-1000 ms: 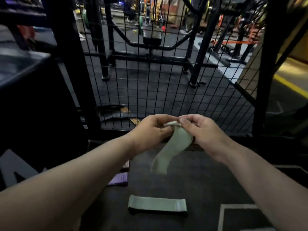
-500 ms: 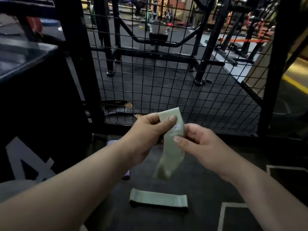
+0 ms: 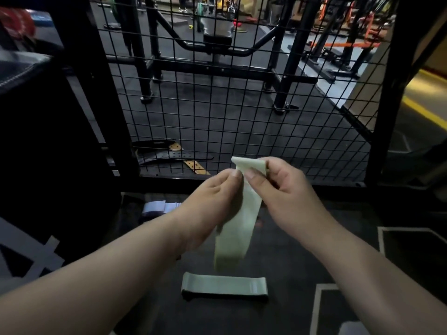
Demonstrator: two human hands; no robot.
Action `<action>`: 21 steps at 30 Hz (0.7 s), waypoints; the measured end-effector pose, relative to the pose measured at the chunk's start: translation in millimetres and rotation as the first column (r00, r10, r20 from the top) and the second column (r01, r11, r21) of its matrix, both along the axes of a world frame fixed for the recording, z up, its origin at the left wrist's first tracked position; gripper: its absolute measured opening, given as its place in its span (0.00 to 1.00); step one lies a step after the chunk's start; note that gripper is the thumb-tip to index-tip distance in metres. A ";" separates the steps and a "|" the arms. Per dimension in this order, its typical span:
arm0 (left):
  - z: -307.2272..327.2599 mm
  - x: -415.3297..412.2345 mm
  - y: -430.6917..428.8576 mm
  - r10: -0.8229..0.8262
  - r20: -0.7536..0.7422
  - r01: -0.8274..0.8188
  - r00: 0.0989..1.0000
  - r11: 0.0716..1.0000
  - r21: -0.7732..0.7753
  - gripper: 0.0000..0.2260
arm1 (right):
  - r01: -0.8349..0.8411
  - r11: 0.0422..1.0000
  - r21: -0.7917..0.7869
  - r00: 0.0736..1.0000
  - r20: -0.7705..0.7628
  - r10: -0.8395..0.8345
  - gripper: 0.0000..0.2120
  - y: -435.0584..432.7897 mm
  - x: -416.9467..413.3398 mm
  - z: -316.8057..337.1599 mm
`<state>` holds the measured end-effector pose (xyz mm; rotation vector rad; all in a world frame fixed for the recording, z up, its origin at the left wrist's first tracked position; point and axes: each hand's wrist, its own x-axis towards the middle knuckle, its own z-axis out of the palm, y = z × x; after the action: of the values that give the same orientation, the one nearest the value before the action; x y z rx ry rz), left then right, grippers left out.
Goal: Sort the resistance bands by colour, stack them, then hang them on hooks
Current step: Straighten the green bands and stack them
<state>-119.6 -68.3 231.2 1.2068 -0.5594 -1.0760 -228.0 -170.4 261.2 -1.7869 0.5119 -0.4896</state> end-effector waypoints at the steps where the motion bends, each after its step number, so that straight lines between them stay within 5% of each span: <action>1: 3.0 -0.7 0.8 -0.021 0.000 0.021 1.000 1.000 0.008 0.16 | 0.028 0.998 -0.059 1.000 -0.005 -0.028 0.08 -0.2 -0.4 1.3; 7: 7.7 -4.7 2.6 -0.102 -0.026 0.103 0.994 0.994 0.039 0.15 | 0.118 0.990 0.080 0.990 -0.084 -0.111 0.16 -15.9 -2.5 10.8; 14: 5.6 -4.7 4.3 -0.212 0.025 0.210 0.977 0.975 0.074 0.18 | 0.053 0.950 -0.308 0.977 -0.180 -0.113 0.12 -31.7 -11.4 9.1; 18: 2.5 -1.1 3.8 -0.235 0.077 0.228 0.969 0.970 0.083 0.15 | -0.070 0.968 -0.241 0.967 -0.254 0.006 0.10 -32.3 -13.8 11.0; 21: -0.2 0.5 2.9 -0.239 0.068 0.233 0.969 0.969 0.083 0.15 | 0.005 0.971 -0.240 0.981 -0.185 -0.050 0.10 -33.5 -13.4 10.1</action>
<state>-119.1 -65.4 231.1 1.2729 -0.7430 -1.2646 -241.4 -203.9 271.2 -2.0729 0.6327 -0.4147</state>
